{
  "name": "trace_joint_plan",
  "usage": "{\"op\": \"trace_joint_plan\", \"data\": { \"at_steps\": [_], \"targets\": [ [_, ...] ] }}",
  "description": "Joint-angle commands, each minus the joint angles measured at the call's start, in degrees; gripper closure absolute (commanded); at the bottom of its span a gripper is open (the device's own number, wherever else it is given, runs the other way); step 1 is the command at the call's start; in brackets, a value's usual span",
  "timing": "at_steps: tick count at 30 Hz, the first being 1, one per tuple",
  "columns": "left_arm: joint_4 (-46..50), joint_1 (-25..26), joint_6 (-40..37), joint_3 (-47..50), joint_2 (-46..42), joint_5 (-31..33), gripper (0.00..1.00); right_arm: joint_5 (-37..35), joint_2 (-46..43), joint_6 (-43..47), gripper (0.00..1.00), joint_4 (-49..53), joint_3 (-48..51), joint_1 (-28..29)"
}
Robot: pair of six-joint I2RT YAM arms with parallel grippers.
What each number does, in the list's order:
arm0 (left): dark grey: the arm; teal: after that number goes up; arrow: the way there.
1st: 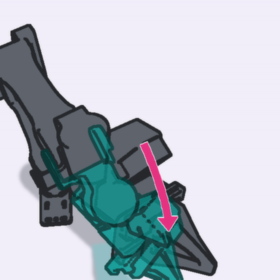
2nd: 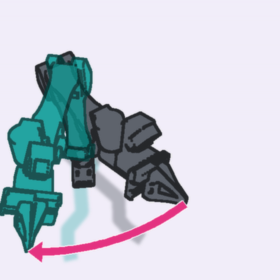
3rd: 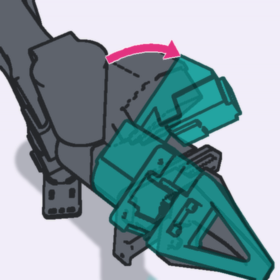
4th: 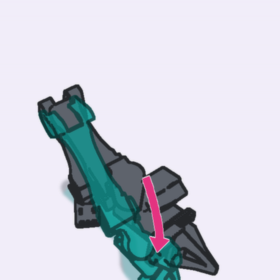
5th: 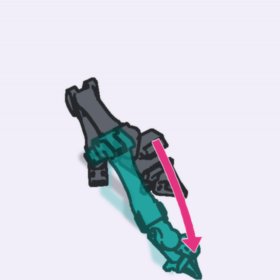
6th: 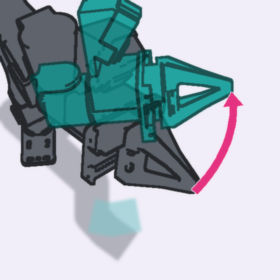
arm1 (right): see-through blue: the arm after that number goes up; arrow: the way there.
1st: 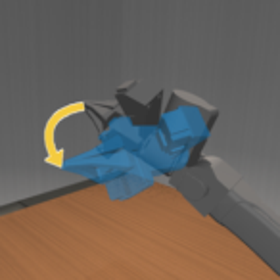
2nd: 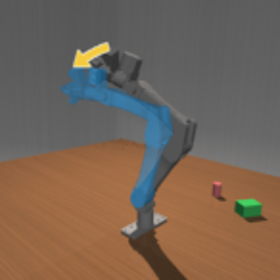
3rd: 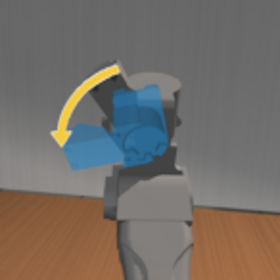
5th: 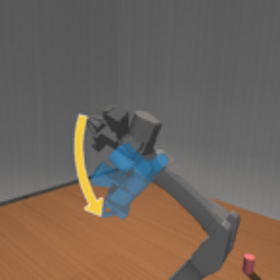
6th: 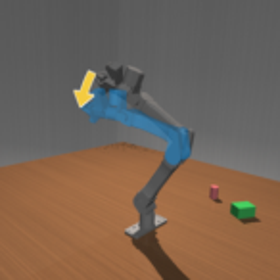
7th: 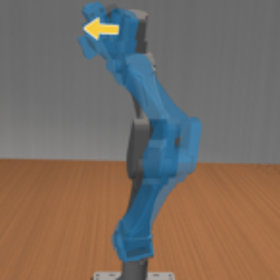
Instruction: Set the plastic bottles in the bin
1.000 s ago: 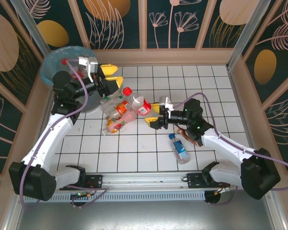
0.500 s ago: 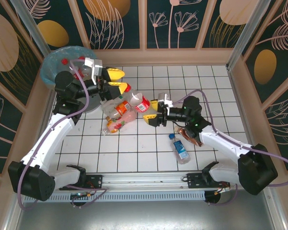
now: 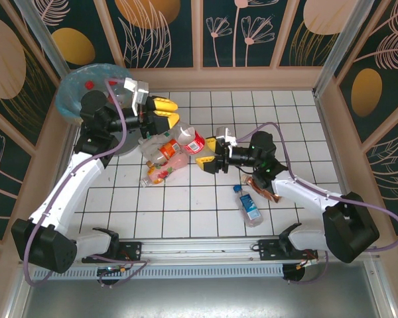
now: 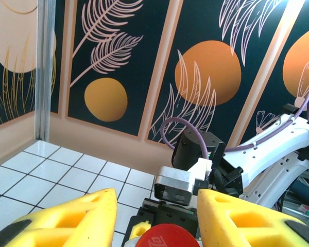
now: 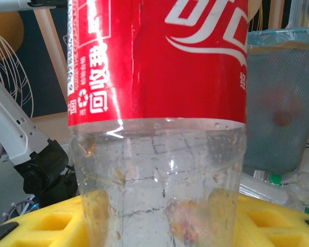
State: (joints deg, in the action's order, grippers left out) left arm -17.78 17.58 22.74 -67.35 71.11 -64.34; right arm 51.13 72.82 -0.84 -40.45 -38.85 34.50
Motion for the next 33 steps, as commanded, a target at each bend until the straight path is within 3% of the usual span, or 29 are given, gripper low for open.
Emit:
{"op": "trace_joint_plan", "data": {
  "at_steps": [1, 4, 6, 14, 15, 16, 18, 28, 30, 33],
  "targets": [
    [1.0, 0.3, -1.1, -1.8, 0.4, -2.2, 0.54, 1.8, 0.0, -0.7, 0.46, -4.1, -2.1, 0.3],
    [4.6, 0.3, -2.0, -3.6, 1.6, -3.0, 0.47, 1.6, 0.1, -1.1, 0.46, -4.5, -2.1, 0.3],
    [6.2, 0.3, -2.1, -4.6, 2.6, -3.6, 0.47, 1.6, 0.3, -1.3, 0.46, -4.9, -2.3, 0.3],
    [4.5, 0.4, -1.3, -4.4, 2.5, -3.6, 0.66, 1.3, 0.4, -2.0, 0.46, -5.6, -2.3, 0.4],
    [4.4, 0.4, -1.3, -4.3, 2.4, -3.3, 0.63, 1.1, 0.4, -2.3, 0.46, -5.8, -2.3, 0.4],
    [4.6, 0.4, -1.5, -4.3, 2.2, -2.8, 0.53, 0.9, 0.5, -2.6, 0.46, -5.9, -2.3, 0.4],
    [5.2, 0.4, -2.2, -4.2, 2.0, -1.8, 0.50, 0.6, 0.7, -3.1, 0.46, -6.1, -2.6, 0.5],
    [3.3, 0.4, -1.5, -4.4, 1.3, 0.4, 0.91, 0.6, 1.0, -3.2, 0.44, -6.3, -2.6, 1.0],
    [2.6, 0.4, -1.2, -4.3, 0.4, 3.5, 0.99, -0.1, 0.6, -2.9, 0.36, -6.3, -2.4, 1.0],
    [4.3, 0.4, -1.2, -4.9, -1.1, 14.6, 1.00, -3.7, -0.6, -1.9, 0.22, -6.3, -1.8, 1.1]
  ]
}}
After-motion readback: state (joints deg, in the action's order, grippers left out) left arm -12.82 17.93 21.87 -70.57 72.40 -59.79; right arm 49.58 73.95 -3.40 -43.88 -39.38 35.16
